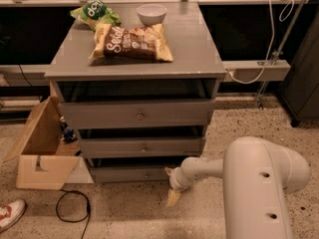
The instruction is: Open bottom drawer
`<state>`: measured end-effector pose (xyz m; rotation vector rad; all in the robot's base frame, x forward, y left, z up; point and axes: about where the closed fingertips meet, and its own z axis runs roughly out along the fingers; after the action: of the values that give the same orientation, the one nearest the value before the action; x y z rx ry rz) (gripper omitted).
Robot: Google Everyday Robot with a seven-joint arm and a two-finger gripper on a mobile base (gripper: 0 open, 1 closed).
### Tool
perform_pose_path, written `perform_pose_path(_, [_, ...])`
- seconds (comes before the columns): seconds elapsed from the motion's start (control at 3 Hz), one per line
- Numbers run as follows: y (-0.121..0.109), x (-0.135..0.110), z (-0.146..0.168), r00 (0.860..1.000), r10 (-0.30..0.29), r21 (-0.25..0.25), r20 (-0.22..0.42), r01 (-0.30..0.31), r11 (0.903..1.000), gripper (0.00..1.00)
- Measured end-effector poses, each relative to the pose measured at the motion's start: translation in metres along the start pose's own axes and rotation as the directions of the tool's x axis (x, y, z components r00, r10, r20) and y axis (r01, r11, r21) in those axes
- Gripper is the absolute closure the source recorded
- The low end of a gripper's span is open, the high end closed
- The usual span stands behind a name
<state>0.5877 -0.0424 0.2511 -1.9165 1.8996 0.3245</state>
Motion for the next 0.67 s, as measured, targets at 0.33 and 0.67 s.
perform_pose_path(0.33, [-0.017, 0.011, 0.027, 0.998, -0.053, 0.030, -0.021, 0.054, 0.9981, 0.00])
perform_pose_path(0.67, [-0.032, 0.014, 0.046, 0.994, -0.098, 0.069, -0.044, 0.101, 0.9925, 0.00])
